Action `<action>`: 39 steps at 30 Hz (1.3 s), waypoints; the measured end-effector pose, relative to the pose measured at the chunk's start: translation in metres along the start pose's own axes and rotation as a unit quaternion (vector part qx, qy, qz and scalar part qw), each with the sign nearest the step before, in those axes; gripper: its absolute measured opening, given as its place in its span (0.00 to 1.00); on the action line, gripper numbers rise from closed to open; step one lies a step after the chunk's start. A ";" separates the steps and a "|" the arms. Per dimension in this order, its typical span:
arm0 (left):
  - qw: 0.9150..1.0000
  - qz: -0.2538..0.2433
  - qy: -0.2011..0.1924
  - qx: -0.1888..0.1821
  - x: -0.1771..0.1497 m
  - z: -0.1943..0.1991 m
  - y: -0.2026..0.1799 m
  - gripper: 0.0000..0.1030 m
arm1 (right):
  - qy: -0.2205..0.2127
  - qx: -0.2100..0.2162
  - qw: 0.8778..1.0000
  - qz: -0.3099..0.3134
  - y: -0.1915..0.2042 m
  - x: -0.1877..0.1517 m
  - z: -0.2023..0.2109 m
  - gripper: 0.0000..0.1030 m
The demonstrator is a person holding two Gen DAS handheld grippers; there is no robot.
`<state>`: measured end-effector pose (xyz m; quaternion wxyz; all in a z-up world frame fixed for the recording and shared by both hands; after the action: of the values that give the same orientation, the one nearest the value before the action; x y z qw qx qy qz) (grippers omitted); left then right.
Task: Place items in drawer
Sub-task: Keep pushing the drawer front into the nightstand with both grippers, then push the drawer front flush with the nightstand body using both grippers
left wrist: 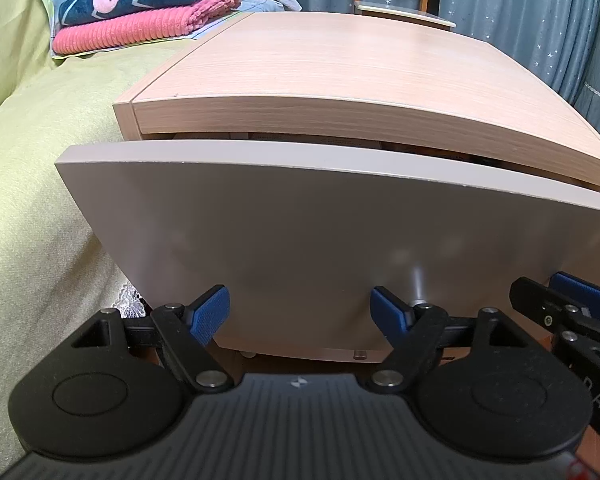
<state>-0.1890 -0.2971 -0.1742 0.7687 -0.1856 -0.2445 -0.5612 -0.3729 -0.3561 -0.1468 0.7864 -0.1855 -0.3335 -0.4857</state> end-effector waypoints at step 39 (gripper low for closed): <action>1.000 0.002 -0.001 0.000 0.013 -0.011 0.001 0.77 | -0.006 -0.003 1.000 -0.007 -0.001 0.006 -0.009 0.27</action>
<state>-0.1834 -0.3130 -0.1757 0.7695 -0.1869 -0.2449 -0.5594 -0.3687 -0.3663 -0.1491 0.7807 -0.1885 -0.3376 -0.4909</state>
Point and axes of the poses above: each gripper's, at about its wrist camera, not at the fingertips, and z roughly against the way its jaws point, y to its left, x to its top, the point moved 1 cm from there along -z, roughly the way its jaws point, and after that the axes turned 5 degrees about y, right-handed, at the moved point
